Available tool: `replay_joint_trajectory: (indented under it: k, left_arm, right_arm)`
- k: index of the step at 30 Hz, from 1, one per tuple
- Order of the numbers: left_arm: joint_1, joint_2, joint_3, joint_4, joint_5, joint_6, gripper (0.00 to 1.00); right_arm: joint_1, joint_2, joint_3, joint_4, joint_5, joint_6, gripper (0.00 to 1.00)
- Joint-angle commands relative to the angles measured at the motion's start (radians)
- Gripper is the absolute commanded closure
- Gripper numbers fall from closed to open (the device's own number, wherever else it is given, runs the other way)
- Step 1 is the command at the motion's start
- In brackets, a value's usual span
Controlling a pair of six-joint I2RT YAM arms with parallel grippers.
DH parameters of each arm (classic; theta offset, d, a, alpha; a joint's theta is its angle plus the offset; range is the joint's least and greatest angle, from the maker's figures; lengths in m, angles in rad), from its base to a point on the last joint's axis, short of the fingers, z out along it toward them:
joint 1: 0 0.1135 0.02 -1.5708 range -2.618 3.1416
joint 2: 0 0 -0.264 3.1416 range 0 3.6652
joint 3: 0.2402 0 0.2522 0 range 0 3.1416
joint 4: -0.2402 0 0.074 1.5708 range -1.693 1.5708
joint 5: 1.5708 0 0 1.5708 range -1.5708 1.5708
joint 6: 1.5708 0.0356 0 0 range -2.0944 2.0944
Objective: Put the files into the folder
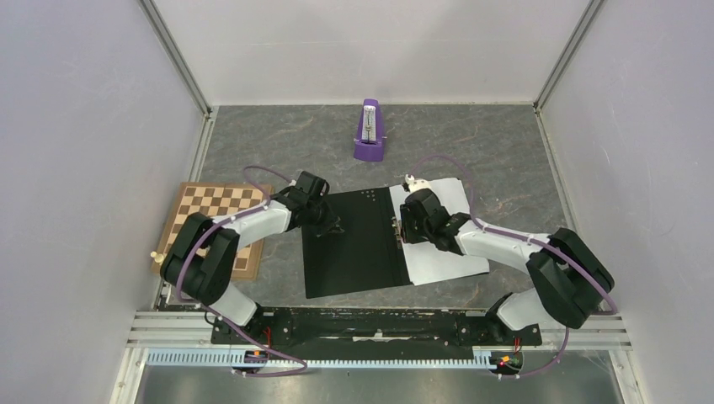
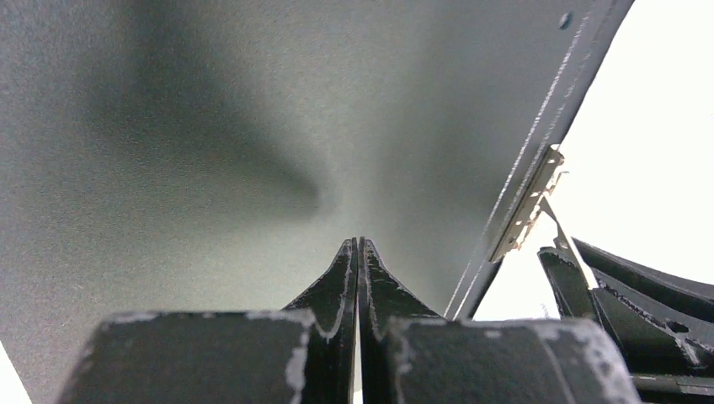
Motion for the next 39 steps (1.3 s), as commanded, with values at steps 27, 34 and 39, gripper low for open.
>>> replay_joint_trajectory:
  k: [27,34,39]
  left_arm:
    - [-0.076,-0.384,-0.248,-0.177,-0.349,-0.023,0.58]
    - [-0.083,-0.372,-0.242,-0.175,-0.367,-0.023,0.58]
    - [-0.083,-0.361,-0.226,-0.177,-0.370,-0.018,0.58]
  right_arm:
    - [0.235,0.230,0.583,-0.560,0.358,-0.204,0.82]
    - [0.247,0.248,0.600,-0.560,0.364,-0.211,0.83]
    - [0.254,0.266,0.610,-0.561,0.361,-0.211,0.84]
